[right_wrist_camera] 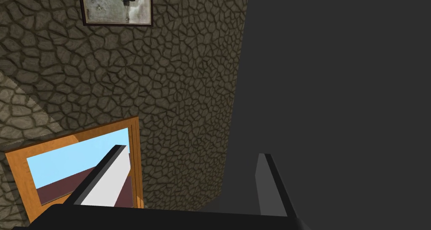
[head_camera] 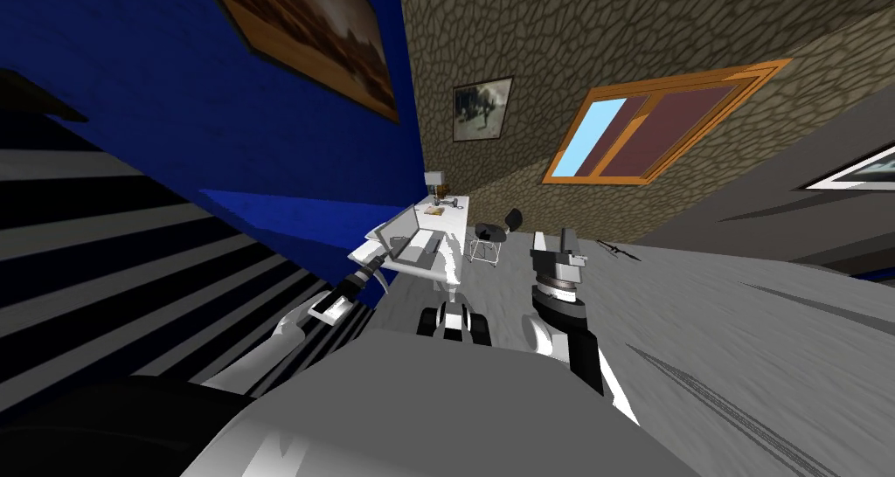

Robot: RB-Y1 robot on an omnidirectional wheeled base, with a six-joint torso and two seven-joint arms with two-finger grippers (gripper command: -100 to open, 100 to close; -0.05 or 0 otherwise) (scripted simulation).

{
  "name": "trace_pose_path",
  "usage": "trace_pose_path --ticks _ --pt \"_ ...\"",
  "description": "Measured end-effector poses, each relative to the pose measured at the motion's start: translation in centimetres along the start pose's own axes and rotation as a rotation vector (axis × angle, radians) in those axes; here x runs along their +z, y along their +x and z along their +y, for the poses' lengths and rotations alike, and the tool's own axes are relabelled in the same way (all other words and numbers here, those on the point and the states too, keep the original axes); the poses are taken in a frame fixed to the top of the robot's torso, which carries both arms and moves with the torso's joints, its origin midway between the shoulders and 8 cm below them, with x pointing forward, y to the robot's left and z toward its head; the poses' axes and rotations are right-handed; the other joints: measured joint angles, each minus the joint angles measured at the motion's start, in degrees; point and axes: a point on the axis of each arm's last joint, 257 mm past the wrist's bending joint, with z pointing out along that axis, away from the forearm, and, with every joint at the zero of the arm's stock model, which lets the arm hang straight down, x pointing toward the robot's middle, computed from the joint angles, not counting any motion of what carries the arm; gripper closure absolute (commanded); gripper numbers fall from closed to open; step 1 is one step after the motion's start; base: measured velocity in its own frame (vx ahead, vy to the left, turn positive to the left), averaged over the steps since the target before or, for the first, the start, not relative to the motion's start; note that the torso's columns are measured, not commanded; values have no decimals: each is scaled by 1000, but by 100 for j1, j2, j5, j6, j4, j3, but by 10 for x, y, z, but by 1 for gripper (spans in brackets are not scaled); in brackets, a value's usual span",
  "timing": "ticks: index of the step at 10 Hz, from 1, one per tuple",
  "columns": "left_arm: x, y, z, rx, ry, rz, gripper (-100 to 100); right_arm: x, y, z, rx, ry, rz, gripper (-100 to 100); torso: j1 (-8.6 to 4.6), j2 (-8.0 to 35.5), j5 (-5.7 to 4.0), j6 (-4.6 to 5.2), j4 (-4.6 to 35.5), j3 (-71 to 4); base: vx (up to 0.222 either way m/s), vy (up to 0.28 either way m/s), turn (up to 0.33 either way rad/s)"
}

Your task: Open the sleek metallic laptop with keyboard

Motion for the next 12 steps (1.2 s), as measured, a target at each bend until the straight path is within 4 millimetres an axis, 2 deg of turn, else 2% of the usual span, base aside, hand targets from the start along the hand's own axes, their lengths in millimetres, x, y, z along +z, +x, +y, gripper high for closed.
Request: trace_pose_path --ticks 8,9,11,12 --pt "2 -16 19 325 -19 -2 100 0 0 0 0 0 0 0 14 -7 3 0 -2 -4 -7 -69 7" --pt "2 -16 20 331 -19 -2 -100 0 0 0 0 0 0 0 27 -7 6 0 -2 -4 35 89 20" --pt "5 -21 7 358 13 -11 -100 0 0 0 -1 0 0 0 74 -20 22 1 -6 -12 26 115 -13" --pt "5 -22 7 360 15 -12 -100 0 0 0 0 0 0 0 19 -5 9 1 -2 -3 -1 13 0"
